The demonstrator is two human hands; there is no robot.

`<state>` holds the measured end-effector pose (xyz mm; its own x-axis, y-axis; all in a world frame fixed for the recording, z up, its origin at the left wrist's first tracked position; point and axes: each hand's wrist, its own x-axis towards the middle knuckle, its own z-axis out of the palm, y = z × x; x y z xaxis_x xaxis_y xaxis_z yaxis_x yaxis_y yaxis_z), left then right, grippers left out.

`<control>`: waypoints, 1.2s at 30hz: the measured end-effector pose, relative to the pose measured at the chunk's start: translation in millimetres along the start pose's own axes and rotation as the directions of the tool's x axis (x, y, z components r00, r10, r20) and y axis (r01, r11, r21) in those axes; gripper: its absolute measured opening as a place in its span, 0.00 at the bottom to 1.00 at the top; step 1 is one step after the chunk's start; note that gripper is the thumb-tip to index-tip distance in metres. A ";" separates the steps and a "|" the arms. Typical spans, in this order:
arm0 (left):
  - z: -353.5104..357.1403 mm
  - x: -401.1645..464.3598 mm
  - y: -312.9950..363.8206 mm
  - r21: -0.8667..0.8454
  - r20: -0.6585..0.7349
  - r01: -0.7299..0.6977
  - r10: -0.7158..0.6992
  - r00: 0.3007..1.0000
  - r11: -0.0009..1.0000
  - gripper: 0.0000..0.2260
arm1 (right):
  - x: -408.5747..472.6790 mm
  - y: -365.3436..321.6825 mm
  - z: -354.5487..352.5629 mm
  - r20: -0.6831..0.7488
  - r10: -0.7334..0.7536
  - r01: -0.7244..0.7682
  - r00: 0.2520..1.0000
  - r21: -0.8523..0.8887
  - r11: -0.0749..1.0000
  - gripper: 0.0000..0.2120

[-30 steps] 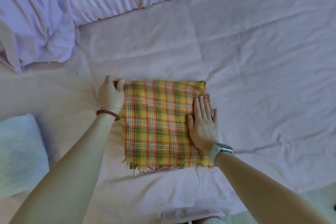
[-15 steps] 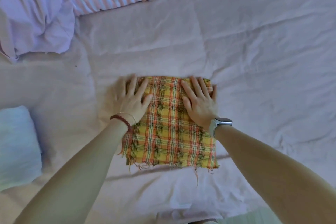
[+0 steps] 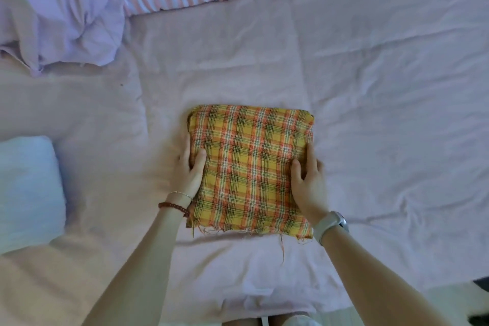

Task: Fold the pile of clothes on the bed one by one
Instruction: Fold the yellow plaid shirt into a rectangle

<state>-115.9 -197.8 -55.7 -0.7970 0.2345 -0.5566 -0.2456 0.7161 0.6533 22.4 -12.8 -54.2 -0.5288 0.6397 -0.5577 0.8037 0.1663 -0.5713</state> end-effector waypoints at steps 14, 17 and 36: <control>-61.8 -77.5 5.0 -0.267 -0.157 -0.127 0.087 0.984 0.955 0.26 | -78.0 -37.9 -18.5 0.042 -0.141 0.125 0.989 0.268 0.955 0.30; -105.3 -114.3 -18.2 -0.331 -0.201 -0.121 0.055 0.978 0.936 0.28 | -116.0 -60.9 1.4 0.072 -0.211 0.188 0.975 0.239 0.953 0.30; -440.4 -98.9 -198.8 -0.501 -0.126 -0.052 -0.014 0.992 0.864 0.42 | -235.7 -292.2 267.8 0.172 -0.430 0.385 0.886 0.243 0.890 0.29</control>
<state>-231.3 -652.9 95.5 -0.8567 0.1397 -0.4965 -0.4476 0.2768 0.8503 -160.9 -413.1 82.9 -0.8612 0.3665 -0.3522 0.4459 0.2123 -0.8695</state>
